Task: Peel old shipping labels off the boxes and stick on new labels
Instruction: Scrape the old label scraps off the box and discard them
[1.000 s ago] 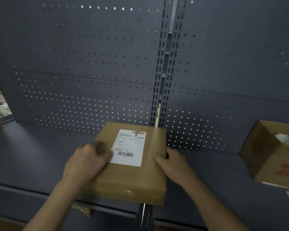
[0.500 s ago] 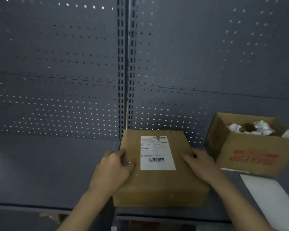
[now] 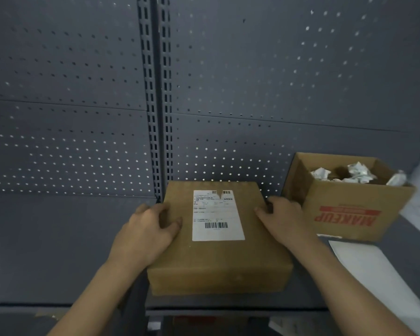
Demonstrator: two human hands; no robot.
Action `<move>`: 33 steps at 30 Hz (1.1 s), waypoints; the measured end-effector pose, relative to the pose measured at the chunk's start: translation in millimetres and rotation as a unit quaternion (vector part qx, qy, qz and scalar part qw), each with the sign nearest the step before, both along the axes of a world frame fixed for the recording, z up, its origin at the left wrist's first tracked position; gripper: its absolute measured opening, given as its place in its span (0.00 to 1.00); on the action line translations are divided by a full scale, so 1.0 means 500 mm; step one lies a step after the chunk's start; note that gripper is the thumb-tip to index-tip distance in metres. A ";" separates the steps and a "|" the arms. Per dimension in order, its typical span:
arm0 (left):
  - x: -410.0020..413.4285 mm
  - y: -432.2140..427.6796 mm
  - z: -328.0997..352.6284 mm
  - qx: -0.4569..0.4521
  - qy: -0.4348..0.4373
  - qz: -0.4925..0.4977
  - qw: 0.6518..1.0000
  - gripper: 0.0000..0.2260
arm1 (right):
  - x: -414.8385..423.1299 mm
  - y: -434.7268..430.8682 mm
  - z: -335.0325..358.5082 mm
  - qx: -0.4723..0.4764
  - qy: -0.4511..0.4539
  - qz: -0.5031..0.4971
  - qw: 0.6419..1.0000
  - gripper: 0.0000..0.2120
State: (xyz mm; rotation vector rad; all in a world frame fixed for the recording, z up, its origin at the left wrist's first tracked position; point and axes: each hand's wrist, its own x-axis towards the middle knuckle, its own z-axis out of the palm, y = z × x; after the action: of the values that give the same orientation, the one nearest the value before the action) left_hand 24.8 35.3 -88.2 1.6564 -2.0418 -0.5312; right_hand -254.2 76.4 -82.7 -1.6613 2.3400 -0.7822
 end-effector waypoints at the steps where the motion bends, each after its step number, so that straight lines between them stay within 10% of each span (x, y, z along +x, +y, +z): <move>1: -0.007 -0.010 0.005 -0.013 -0.011 0.000 1.000 0.25 | 0.002 -0.010 0.006 -0.034 0.032 0.016 0.999 0.08; 10: -0.121 -0.132 -0.011 -0.049 -0.061 -0.080 0.994 0.15 | 0.018 -0.171 0.025 -0.001 0.095 0.263 0.960 0.05; 33: -0.113 -0.135 -0.034 -0.099 -0.049 -0.074 0.991 0.17 | 0.030 -0.196 -0.038 -0.140 0.239 0.295 0.915 0.23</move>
State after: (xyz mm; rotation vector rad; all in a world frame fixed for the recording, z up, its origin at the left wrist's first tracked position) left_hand -31.9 -32.2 -105.1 1.4493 -2.2212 -0.2877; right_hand -239.3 -21.3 -101.5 -2.7582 1.8161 -0.6488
